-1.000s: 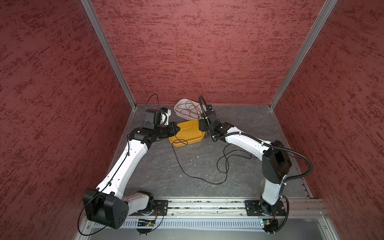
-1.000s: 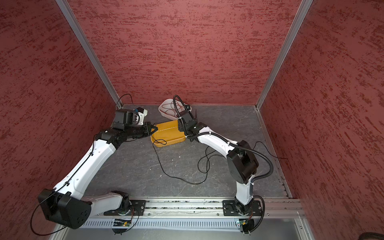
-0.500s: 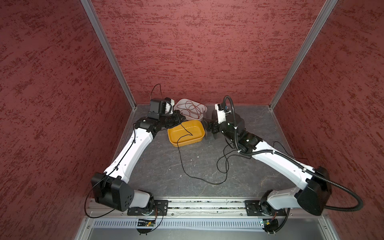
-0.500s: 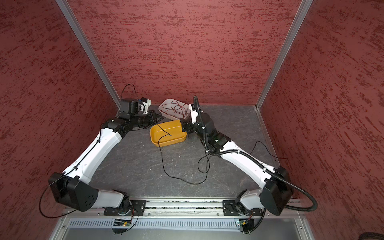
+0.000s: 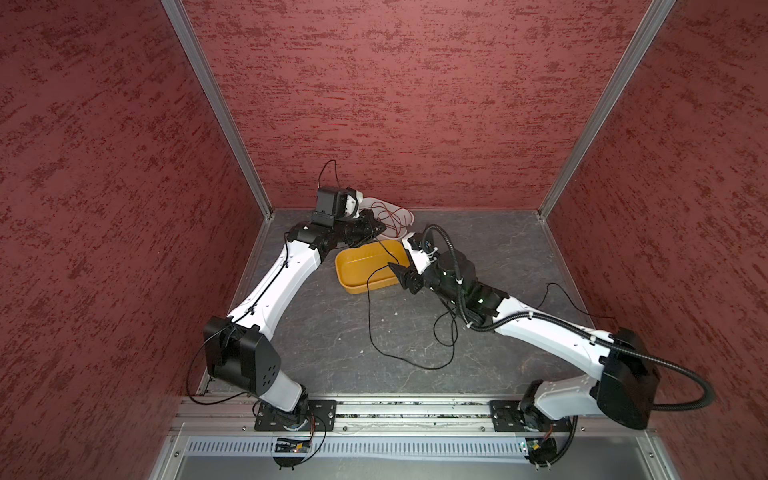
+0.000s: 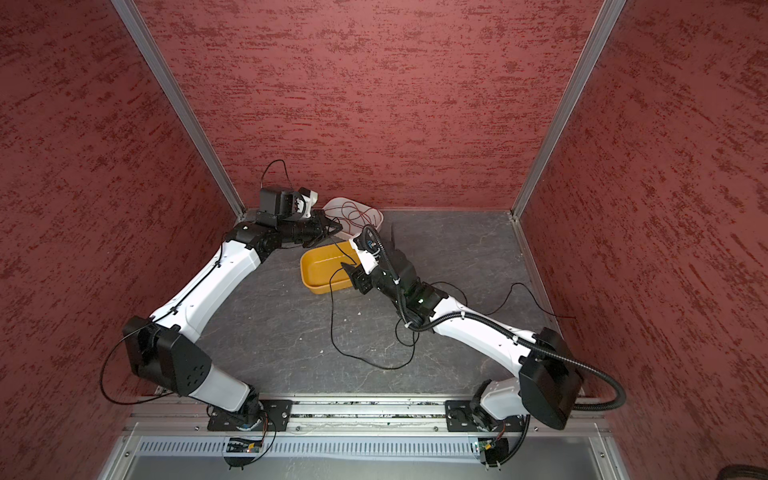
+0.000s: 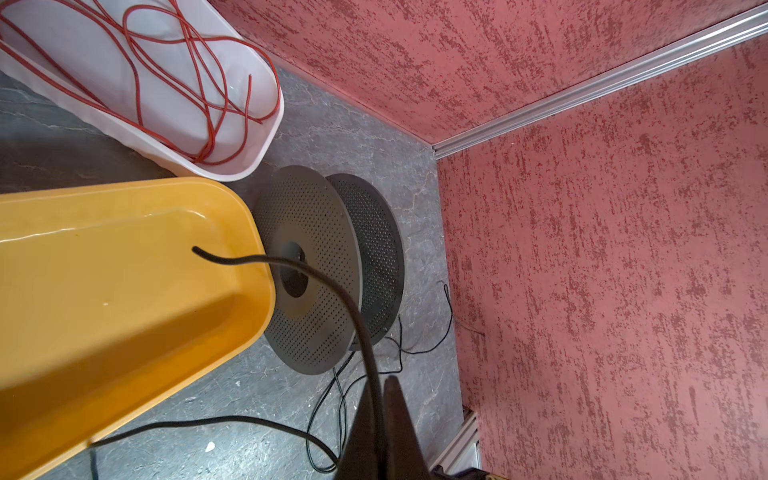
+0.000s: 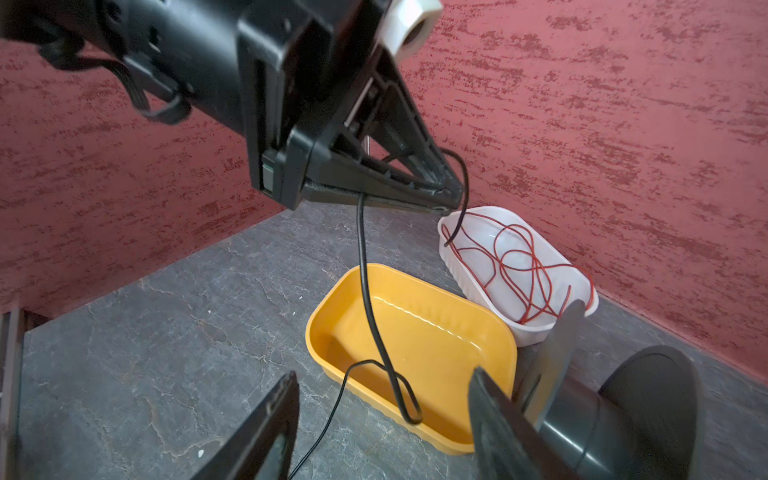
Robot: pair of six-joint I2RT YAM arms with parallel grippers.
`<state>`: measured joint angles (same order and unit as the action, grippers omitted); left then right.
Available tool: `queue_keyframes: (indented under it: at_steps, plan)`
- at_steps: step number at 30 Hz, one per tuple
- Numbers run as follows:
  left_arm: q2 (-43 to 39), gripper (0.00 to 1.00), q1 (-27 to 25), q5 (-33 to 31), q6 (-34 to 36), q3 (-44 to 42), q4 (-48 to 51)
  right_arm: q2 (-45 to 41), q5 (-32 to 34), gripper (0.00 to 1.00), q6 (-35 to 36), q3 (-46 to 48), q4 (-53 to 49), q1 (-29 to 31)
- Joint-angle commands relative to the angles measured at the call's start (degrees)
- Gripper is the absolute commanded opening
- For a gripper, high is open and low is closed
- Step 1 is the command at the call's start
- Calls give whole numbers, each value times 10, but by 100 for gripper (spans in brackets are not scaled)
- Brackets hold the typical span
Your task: Wrap the cables
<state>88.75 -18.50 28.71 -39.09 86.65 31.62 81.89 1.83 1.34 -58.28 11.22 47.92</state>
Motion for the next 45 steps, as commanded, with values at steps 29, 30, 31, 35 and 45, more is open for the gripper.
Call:
queue_keyframes:
  at_steps: [29, 30, 31, 35, 45]
  plan:
    - [-14, 56, -4, 12, 30, -3, -8, -23, -30, 0, -3, 5, -8, 3]
    - [-18, 66, -4, 13, 36, -3, -5, -33, -35, 0, -5, 7, -19, 1]
    - [-24, 74, -4, 14, 43, -1, 0, -44, -41, 0, -7, 10, -34, 1]
    - [-46, 89, -4, 12, 80, 9, 31, -94, -93, 0, -12, 12, -109, -7]
    - [-25, 80, -8, 37, 150, 31, 86, -172, -185, 0, -26, 32, -302, -40]
